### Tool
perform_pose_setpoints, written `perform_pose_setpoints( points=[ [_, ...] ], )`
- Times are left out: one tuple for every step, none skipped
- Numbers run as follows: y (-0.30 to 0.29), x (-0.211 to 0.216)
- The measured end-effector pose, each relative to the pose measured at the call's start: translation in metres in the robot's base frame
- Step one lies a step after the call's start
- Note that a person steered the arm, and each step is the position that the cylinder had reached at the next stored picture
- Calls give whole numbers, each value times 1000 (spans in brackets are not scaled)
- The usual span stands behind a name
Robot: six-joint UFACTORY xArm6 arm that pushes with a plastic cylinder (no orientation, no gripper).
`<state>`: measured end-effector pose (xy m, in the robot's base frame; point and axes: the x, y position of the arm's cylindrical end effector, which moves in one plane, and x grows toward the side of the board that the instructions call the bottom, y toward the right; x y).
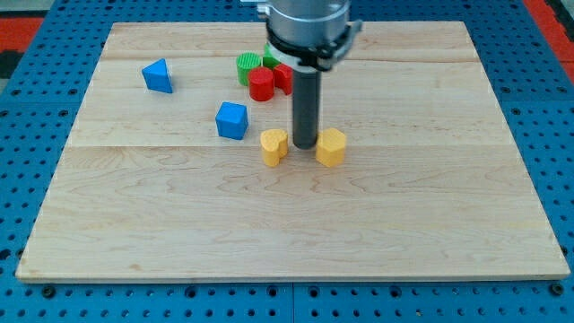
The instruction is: Slightly push the blue cube towards the bottom
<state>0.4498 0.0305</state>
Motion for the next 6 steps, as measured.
perform_pose_setpoints(
  points=[
    [16, 7],
    [14, -3],
    [11, -35],
    [-18, -61],
    [-83, -72],
    [-152, -72]
  ],
)
